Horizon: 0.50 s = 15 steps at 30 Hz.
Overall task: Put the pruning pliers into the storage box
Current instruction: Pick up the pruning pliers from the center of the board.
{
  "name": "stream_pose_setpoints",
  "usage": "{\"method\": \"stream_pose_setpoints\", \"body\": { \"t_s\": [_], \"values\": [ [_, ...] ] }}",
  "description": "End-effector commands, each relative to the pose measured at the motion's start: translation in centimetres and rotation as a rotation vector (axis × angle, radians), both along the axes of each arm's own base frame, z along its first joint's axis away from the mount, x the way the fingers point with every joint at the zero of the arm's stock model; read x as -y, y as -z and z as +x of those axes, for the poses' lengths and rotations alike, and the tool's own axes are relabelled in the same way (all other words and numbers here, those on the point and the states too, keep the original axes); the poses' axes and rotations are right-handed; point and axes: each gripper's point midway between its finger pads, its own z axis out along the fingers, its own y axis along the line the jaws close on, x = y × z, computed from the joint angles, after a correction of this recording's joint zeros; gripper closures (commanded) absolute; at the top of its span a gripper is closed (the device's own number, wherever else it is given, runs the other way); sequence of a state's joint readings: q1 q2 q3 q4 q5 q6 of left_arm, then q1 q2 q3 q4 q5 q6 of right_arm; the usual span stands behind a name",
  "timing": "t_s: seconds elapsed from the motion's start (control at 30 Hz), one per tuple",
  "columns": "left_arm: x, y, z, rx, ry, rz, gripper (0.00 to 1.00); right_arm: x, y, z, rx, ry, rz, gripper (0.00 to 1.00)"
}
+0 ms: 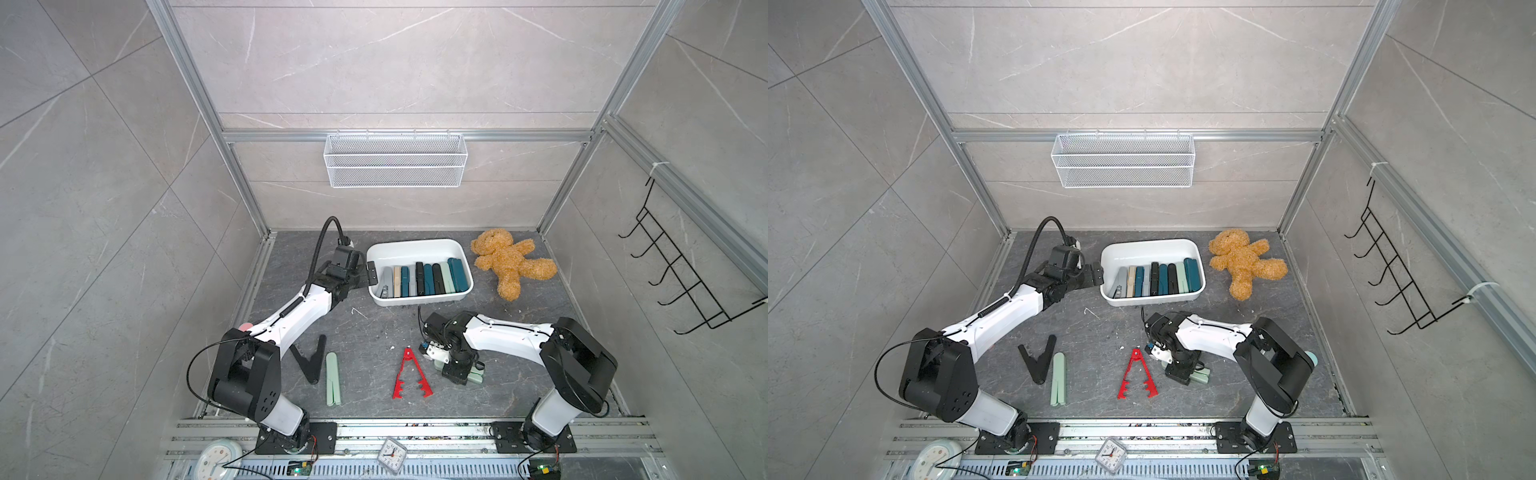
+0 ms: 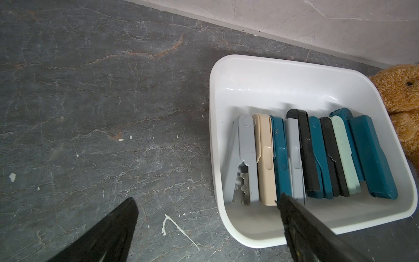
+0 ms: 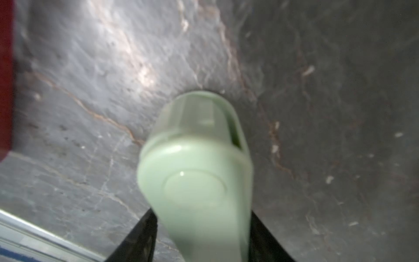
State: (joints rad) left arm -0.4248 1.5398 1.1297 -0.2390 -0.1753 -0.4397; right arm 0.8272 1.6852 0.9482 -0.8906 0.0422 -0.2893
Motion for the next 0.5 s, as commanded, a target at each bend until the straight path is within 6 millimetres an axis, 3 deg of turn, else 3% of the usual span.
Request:
{"method": "stream_pose_setpoints", "body": {
  "t_s": [0.0, 0.1, 0.33, 0.47],
  "values": [
    [-0.8, -1.5, -0.2, 0.050, -0.007, 0.023, 0.00, 0.6, 1.1, -0.1, -0.013, -0.019, -0.053, 0.49],
    [-1.0, -1.4, -0.3, 0.051, -0.013, 0.028, 0.00, 0.8, 1.3, 0.1, -0.008, -0.013, -0.069, 0.61],
    [-0.6, -1.3, 0.0, 0.050, -0.013, 0.005, 0.00, 0.3, 0.5, 1.0, 0.036, 0.011, -0.052, 0.72],
    [-0.2, -1.3, 0.2, 0.048, -0.005, -0.012, 0.00, -0.8, -1.1, 2.1, 0.077, 0.049, 0.032, 0.76]
  ]
}}
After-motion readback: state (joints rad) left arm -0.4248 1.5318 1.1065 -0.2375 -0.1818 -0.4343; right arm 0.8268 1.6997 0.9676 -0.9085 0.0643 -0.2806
